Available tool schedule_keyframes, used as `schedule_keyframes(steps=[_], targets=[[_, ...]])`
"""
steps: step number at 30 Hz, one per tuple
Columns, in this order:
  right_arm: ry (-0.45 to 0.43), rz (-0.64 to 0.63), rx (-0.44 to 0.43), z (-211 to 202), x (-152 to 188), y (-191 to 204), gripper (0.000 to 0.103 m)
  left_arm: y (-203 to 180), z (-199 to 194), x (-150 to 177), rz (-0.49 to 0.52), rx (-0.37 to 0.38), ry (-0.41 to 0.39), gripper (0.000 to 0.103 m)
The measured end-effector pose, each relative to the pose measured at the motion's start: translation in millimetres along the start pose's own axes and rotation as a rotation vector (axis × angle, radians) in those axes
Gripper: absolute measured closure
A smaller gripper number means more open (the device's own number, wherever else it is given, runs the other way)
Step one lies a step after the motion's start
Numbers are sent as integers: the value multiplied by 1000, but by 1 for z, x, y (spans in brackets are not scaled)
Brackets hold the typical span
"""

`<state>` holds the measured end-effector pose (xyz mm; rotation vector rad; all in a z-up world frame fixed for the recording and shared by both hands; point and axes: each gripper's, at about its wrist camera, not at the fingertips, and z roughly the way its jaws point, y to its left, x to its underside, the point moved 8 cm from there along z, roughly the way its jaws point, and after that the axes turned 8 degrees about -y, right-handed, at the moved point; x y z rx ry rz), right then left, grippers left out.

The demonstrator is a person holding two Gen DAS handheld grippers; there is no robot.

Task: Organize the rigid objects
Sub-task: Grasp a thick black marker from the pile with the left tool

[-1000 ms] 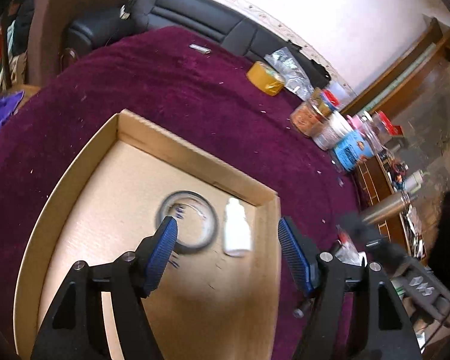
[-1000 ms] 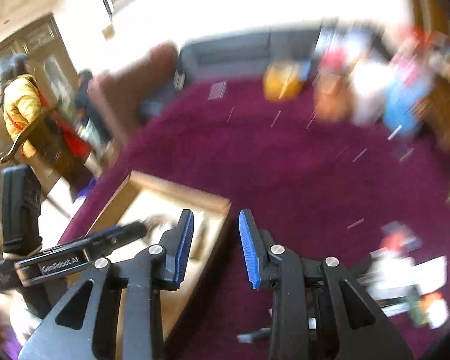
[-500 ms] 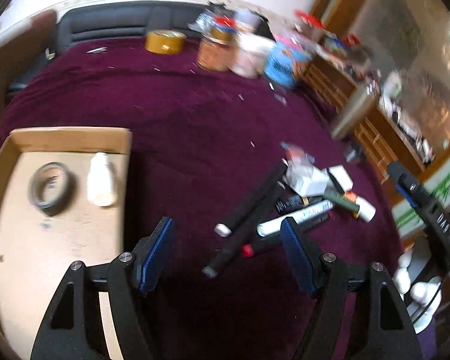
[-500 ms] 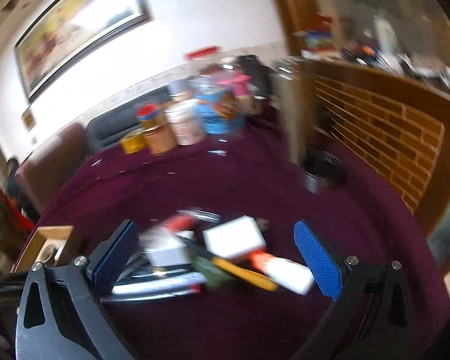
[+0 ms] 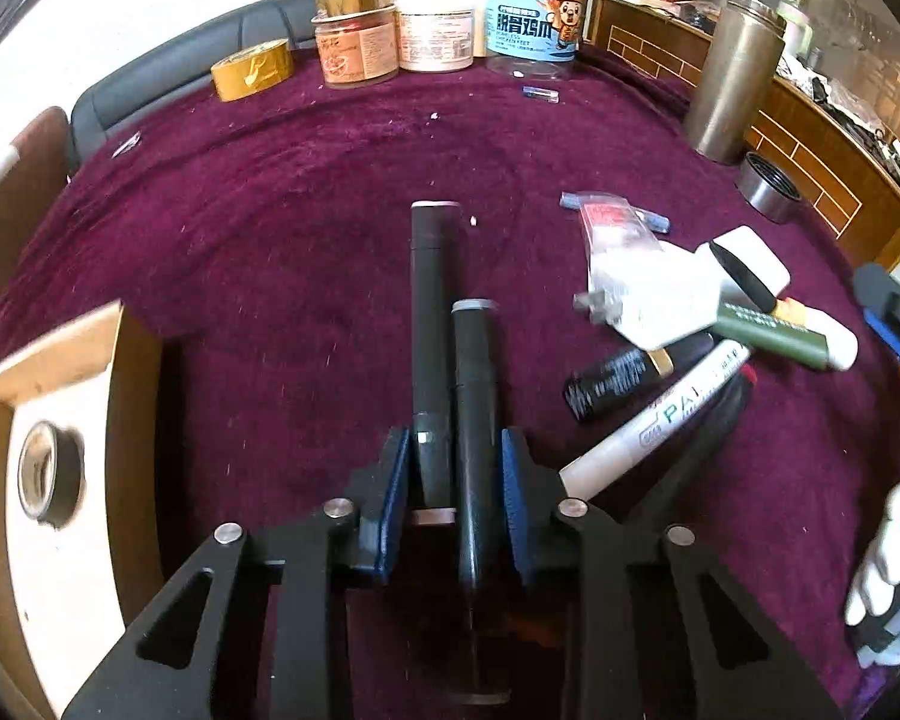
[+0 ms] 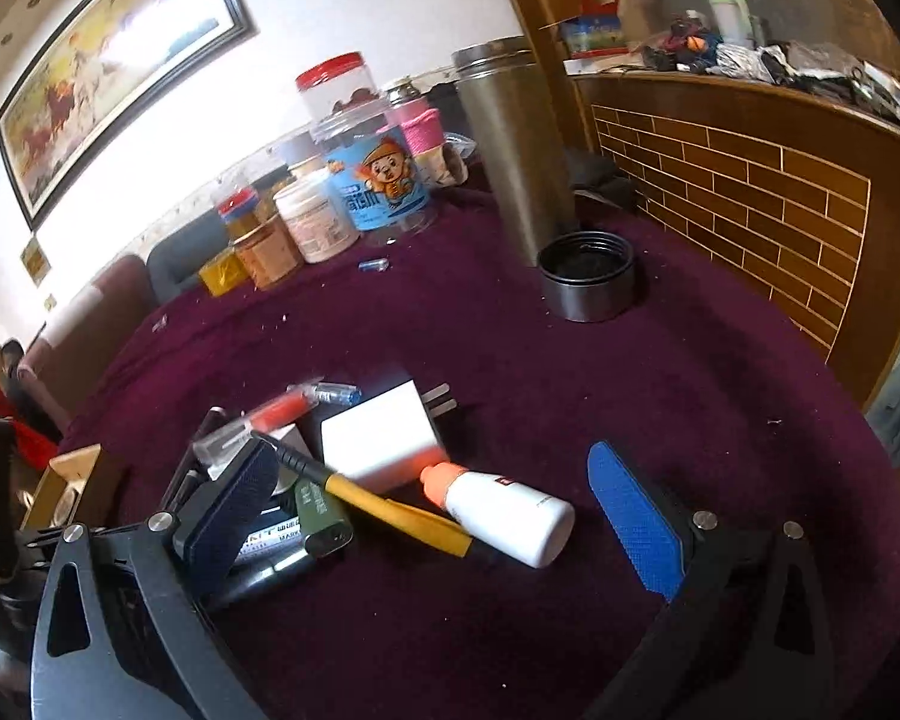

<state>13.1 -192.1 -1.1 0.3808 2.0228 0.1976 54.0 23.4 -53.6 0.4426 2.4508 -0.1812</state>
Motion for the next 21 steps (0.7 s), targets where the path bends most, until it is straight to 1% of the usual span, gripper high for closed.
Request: schedule_keyframes(steps=[4, 7, 9, 12, 13, 16, 18, 19, 21], targets=[[9, -18, -8, 2, 3, 3, 0, 6, -23, 25, -58, 55, 15, 79], [21, -12, -12, 4, 5, 2, 0, -2, -34, 37, -81, 95, 28, 78], [27, -8, -14, 5, 5, 2, 0, 0, -40, 38, -102, 115, 13, 77], [30, -5, -13, 5, 6, 2, 0, 7, -42, 28, -148, 132, -23, 75], [32, -5, -12, 5, 6, 1, 0, 10, -41, 27, -164, 141, -14, 75], [41, -7, -12, 7, 7, 2, 0, 15, -35, 22, -185, 139, -13, 75], [45, -10, -12, 8, 8, 3, 0, 16, -35, 20, -190, 151, -24, 75], [47, -12, -12, 8, 8, 3, 0, 16, -34, 19, -183, 141, -26, 75], [49, -13, -11, 9, 9, 4, 0, 18, -30, 21, -143, 85, -14, 75]])
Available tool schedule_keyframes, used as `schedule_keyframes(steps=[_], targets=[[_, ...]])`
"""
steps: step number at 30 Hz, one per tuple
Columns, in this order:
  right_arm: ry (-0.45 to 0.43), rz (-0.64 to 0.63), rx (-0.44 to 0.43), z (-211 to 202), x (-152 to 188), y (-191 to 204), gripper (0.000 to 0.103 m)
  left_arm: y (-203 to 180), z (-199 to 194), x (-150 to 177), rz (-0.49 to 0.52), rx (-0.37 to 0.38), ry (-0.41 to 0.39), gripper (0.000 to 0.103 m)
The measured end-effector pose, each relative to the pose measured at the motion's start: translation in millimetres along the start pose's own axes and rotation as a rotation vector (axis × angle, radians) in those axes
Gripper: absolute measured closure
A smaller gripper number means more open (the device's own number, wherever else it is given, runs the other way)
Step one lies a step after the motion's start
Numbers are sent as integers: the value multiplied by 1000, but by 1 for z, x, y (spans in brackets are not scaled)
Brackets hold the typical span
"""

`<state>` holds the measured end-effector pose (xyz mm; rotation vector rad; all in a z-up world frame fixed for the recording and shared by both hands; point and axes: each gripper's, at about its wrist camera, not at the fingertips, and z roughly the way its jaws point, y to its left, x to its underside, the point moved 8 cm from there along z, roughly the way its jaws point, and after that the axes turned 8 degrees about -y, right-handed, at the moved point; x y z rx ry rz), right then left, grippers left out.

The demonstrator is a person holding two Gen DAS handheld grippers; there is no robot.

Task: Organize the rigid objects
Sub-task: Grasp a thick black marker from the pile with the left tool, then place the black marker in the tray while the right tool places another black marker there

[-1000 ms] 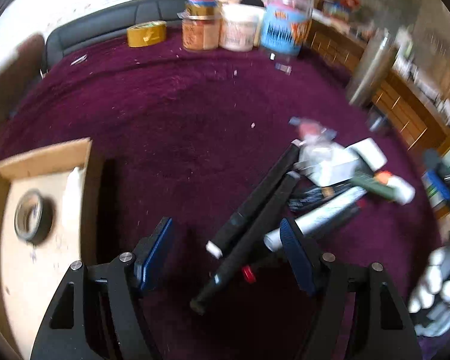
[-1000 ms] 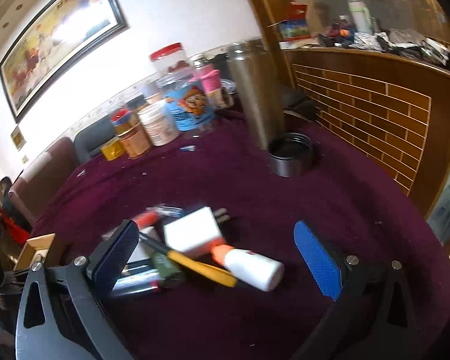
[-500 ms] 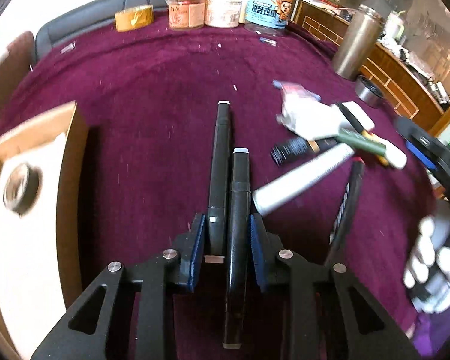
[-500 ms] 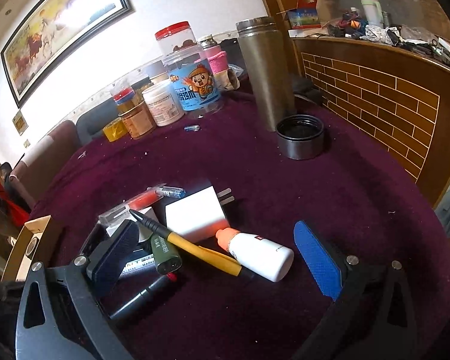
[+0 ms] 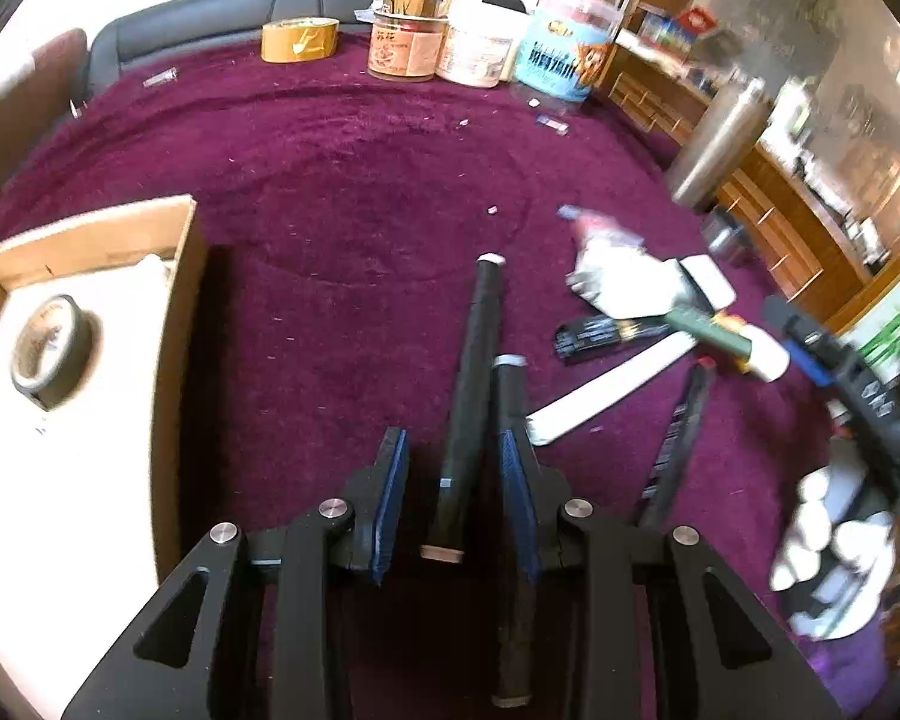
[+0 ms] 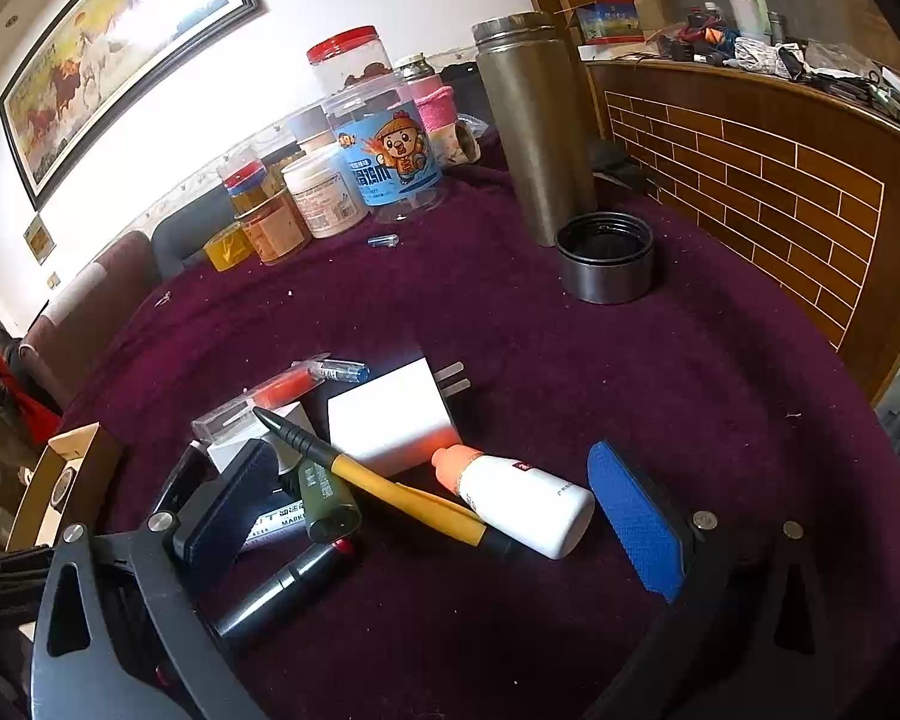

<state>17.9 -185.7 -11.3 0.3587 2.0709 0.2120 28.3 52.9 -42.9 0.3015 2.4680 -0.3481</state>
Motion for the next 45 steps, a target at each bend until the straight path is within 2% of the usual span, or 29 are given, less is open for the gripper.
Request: schedule_keyframes(steps=[3, 11, 15, 16, 17, 21, 25, 28, 29, 32, 35, 37, 39, 42, 45], targets=[[1, 2, 1, 1, 0, 0, 0, 2, 11, 4, 43, -58, 33, 76], [9, 4, 4, 3, 2, 1, 0, -6, 27, -8, 127, -116, 32, 76], [19, 12, 5, 5, 3, 0, 0, -12, 34, -14, 152, -130, -2, 76], [24, 18, 6, 6, 3, -1, 0, -12, 33, -14, 141, -122, -7, 87], [28, 22, 6, 7, 4, -2, 0, -13, 31, -14, 128, -107, -13, 92], [34, 29, 11, 7, 5, -4, 0, -12, 7, -10, 45, -33, -57, 92], [31, 25, 22, 6, 4, -5, 0, -9, -42, -10, -25, 34, -150, 92], [32, -26, 74, -2, 4, 1, 9, -1, -78, -6, -83, 92, -211, 92], [40, -33, 53, -10, 5, 10, 9, 3, -87, -4, -97, 104, -226, 92], [66, -49, -89, -34, 12, 55, 9, 17, -113, 5, -131, 121, -278, 92], [149, -143, -210, -40, 33, 115, 9, 33, -125, 14, -173, 122, -306, 92], [214, -194, -249, -35, 51, 146, 10, 47, -127, 21, -218, 134, -307, 92], [267, -243, -257, -27, 69, 171, 18, 59, -130, 29, -253, 135, -308, 92], [329, -307, -218, -14, 92, 191, 31, 78, -135, 40, -290, 127, -314, 92], [376, -339, -131, 5, 110, 194, 43, 97, -144, 49, -324, 114, -328, 92]])
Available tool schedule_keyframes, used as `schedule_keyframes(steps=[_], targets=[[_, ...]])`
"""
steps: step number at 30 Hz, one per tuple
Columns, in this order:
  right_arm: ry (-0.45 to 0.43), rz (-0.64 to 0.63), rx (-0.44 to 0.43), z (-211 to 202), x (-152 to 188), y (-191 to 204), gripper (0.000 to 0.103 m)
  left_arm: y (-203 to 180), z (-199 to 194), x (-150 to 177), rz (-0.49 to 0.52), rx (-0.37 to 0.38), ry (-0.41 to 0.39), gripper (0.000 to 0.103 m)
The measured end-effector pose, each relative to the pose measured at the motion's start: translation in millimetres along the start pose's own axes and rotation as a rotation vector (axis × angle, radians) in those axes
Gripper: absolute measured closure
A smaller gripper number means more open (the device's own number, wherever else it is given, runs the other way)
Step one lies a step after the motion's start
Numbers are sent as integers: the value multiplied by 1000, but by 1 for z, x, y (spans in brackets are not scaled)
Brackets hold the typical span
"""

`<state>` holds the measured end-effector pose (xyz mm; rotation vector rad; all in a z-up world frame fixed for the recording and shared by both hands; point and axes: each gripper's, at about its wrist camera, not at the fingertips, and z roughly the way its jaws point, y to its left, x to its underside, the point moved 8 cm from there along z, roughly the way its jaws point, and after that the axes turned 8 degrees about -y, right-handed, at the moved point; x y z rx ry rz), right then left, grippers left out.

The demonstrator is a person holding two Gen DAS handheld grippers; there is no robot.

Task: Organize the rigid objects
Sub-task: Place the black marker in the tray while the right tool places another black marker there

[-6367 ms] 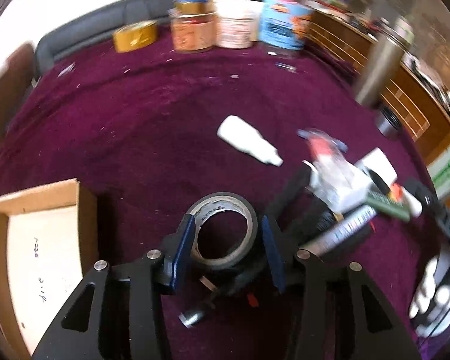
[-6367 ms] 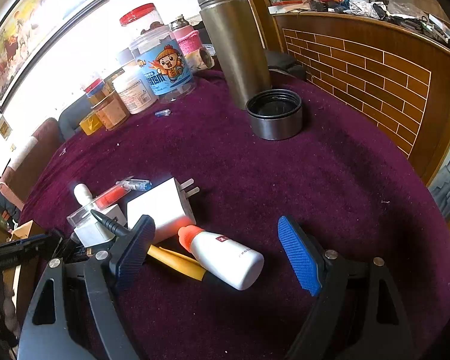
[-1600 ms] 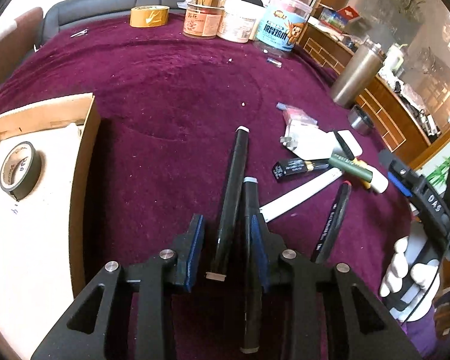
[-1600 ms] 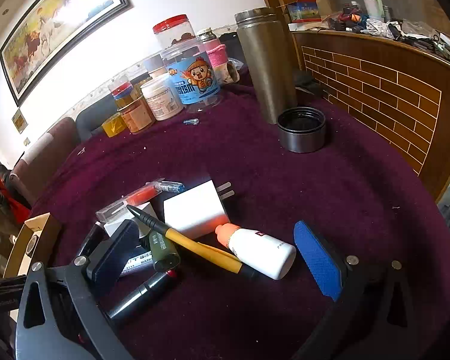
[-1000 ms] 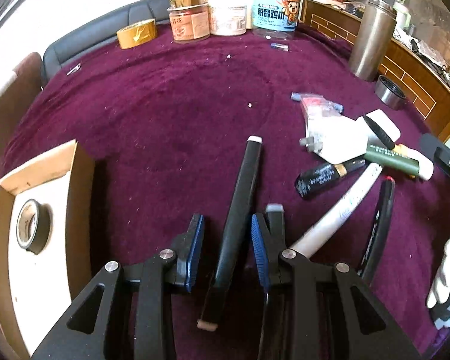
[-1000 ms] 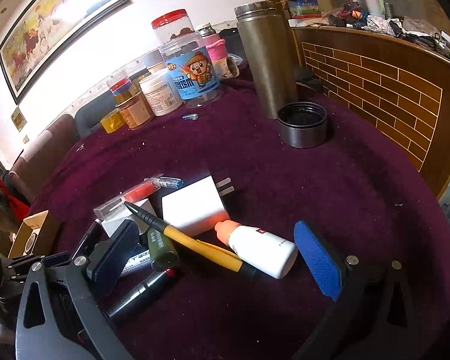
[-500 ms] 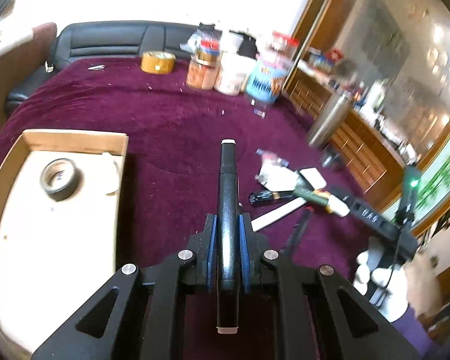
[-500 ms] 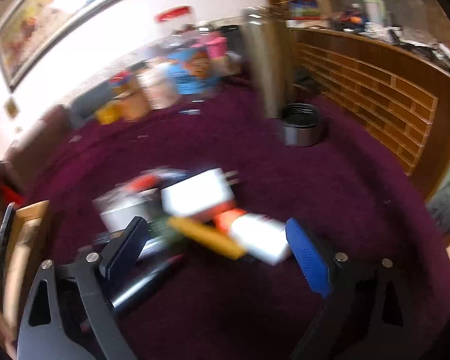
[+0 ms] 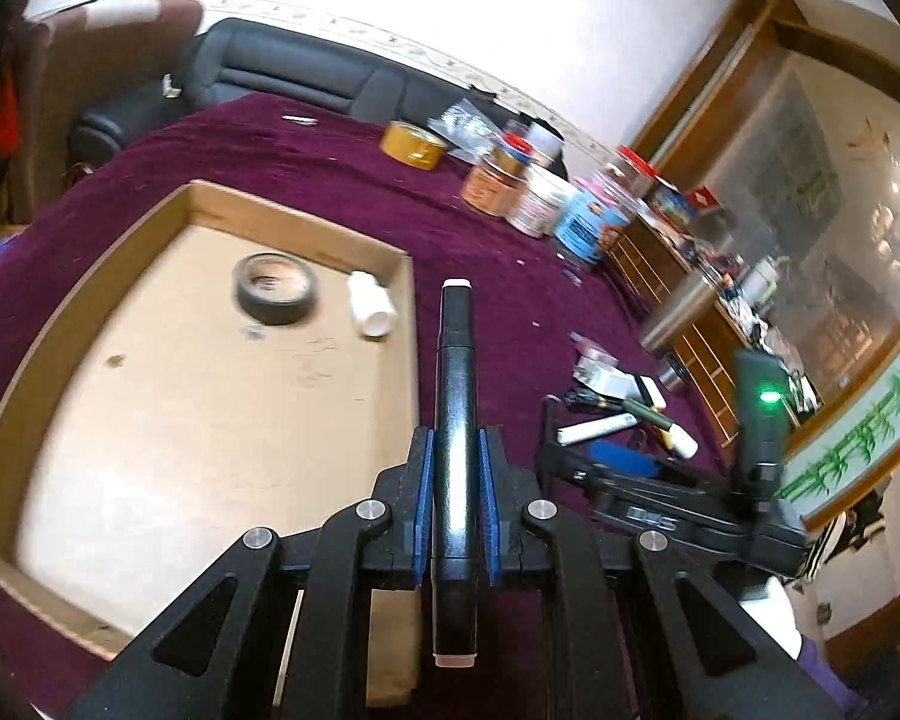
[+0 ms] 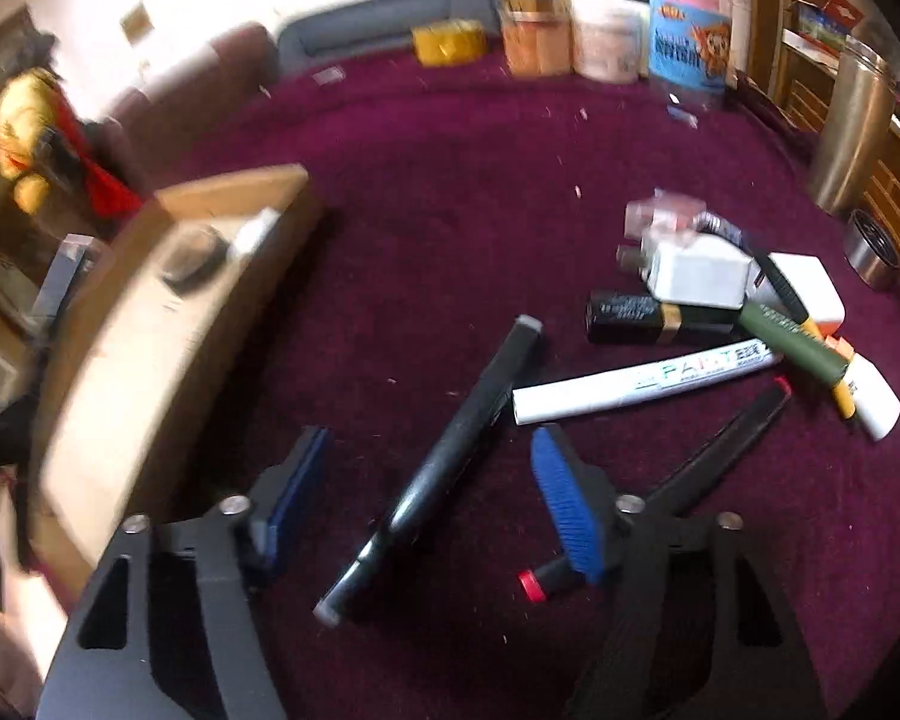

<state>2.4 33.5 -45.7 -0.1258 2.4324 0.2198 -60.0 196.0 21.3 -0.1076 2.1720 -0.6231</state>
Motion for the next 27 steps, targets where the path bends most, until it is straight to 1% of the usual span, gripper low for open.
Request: schedule_keyframes(steps=[1, 2, 3, 4, 5, 6, 7, 9, 12, 16, 18, 19, 20, 24, 26, 27], targets=[[9, -4, 25, 6, 2, 1, 45, 5, -3, 0, -10, -1, -5, 92], [18, -8, 51, 11, 4, 1, 52, 9, -5, 0, -18, -2, -12, 92], [-11, -31, 88, 12, 1, 0, 68, 12, -7, -1, -24, -3, -18, 92], [-17, -51, 127, 13, 1, -2, 76, 15, -8, -1, -31, -4, -23, 92], [-30, -62, 124, 12, 1, -1, 88, 17, -9, -2, -35, -4, -26, 92], [-29, -60, 111, 11, 0, -1, 91, 19, -10, -2, -38, -5, -29, 92], [-26, -52, 101, 9, 0, -2, 91, 22, -12, -3, -42, -8, -33, 92], [-32, -2, 46, 2, 1, -9, 91, 27, -15, -5, -52, -12, -40, 92], [-56, 42, -20, -9, -10, -8, 91, 35, -18, -11, -64, -20, -44, 92], [-98, 88, -114, -31, -26, 5, 91, 48, -18, -19, -73, -49, -43, 92], [-101, 113, -198, -39, -37, 18, 91, 56, -15, -24, -80, -70, -31, 92], [-97, 118, -226, -39, -41, 24, 91, 60, -13, -26, -78, -86, -25, 92], [-81, 125, -279, -39, -46, 35, 91, 66, -9, -29, -76, -107, -16, 92], [-1, 146, -406, -24, -55, 73, 91, 91, 13, -43, -91, -170, 37, 92], [44, 133, -439, -8, -60, 99, 90, 106, 30, -49, -114, -196, 75, 92], [50, 117, -435, -2, -62, 107, 90, 112, 39, -51, -125, -205, 92, 92]])
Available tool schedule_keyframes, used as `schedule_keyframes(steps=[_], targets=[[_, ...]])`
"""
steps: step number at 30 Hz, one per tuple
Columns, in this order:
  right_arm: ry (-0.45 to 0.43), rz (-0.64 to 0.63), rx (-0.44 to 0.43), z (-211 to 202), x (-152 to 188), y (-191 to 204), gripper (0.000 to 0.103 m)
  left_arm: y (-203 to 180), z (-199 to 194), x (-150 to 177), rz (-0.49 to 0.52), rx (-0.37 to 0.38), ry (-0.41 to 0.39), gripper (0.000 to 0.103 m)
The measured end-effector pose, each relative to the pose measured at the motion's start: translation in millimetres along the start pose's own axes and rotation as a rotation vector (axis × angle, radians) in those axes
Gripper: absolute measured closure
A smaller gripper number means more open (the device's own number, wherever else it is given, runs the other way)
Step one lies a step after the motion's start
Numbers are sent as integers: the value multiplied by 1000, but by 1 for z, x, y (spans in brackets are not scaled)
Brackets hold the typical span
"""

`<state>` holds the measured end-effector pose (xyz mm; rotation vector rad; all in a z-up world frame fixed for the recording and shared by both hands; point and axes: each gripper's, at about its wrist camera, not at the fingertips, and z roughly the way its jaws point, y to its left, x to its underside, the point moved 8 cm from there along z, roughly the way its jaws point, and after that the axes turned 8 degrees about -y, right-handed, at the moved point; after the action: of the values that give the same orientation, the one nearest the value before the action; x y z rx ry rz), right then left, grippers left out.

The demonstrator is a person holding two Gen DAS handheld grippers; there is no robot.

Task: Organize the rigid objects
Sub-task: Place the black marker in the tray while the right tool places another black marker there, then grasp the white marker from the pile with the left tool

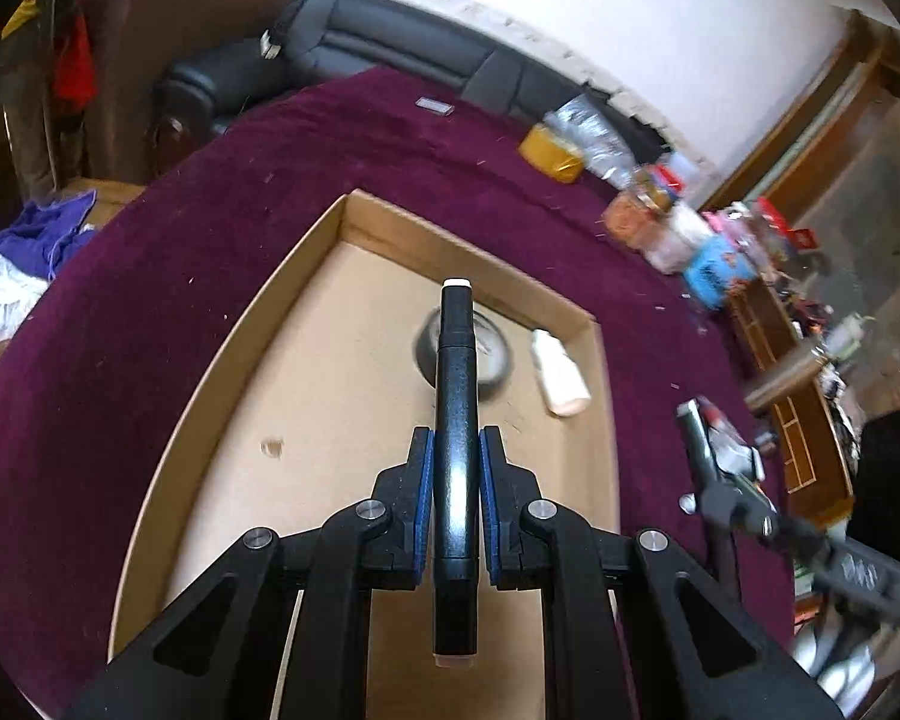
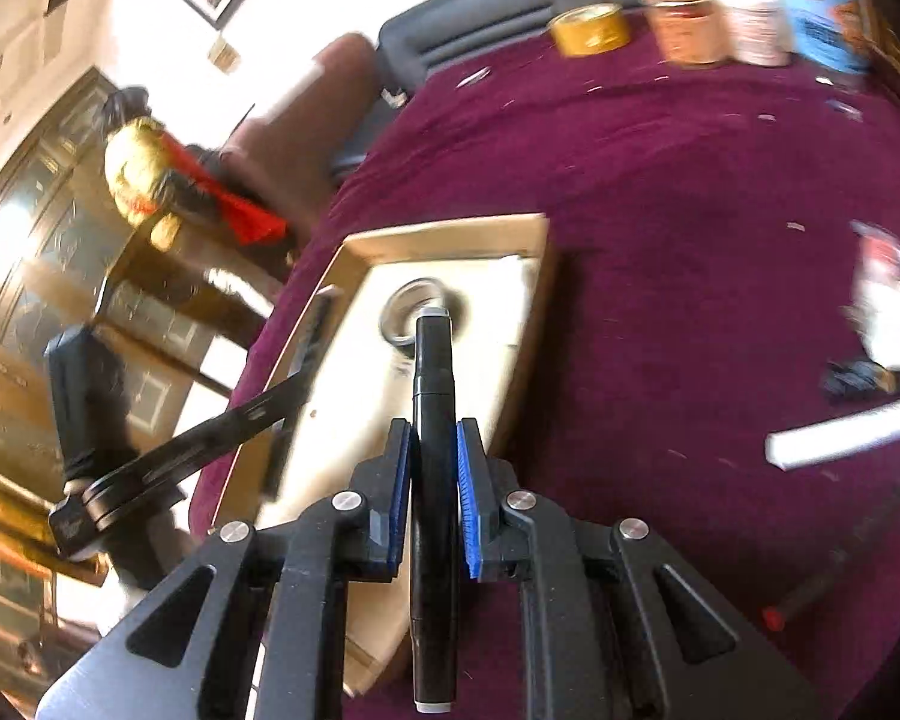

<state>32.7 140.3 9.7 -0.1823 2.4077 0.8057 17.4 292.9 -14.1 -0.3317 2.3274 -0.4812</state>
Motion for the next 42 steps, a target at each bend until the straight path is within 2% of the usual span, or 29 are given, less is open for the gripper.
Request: schedule_keyframes(steps=[4, 7, 9, 13, 15, 16, 18, 21, 25, 26, 28, 29, 30, 32, 36, 40, 42], targets=[[29, -34, 49, 39, -11, 13, 90, 10, 31, -11, -8, -52, 46, 92], [33, -40, 107, 64, -23, 12, 90, 17, 50, -22, 10, -109, 43, 92], [35, -37, 133, 76, -29, 10, 90, 20, 57, -26, 6, -116, 45, 92], [45, -39, 188, 90, -36, 1, 90, 19, 59, -31, -5, -89, 26, 90], [45, -36, 201, 93, -36, -3, 89, 19, 52, -29, -15, -63, 22, 83], [44, -37, 192, 91, -36, -4, 89, 18, 47, -28, -15, -51, 15, 75], [31, -43, 184, 84, -38, -3, 89, 16, 37, -29, -7, -42, -2, 73], [-17, -62, 167, 58, -43, -2, 89, 8, 15, -28, 11, -19, -33, 71], [-115, -87, 173, 8, -49, -10, 89, -10, -14, -23, 42, 15, -70, 58], [-149, -96, 183, -9, -49, -15, 86, -18, -21, -21, 53, 30, -78, 54], [-227, -115, 217, -47, -47, -31, 71, -39, -35, -14, 86, 72, -89, 47], [-281, -124, 250, -72, -43, -44, 56, -49, -38, -12, 102, 86, -92, 46], [-319, -126, 278, -88, -41, -55, 46, -62, -41, -6, 130, 104, -91, 46], [-416, -118, 364, -130, -33, -88, 45, -88, -41, 6, 188, 130, -74, 46], [-483, -19, 481, -179, -16, -155, 45, -147, -23, 46, 338, 178, -6, 46], [-518, 155, 506, -205, 4, -222, 45, -196, 12, 98, 458, 192, 101, 46], [-535, 209, 516, -215, 14, -248, 45, -215, 22, 115, 516, 194, 125, 46]])
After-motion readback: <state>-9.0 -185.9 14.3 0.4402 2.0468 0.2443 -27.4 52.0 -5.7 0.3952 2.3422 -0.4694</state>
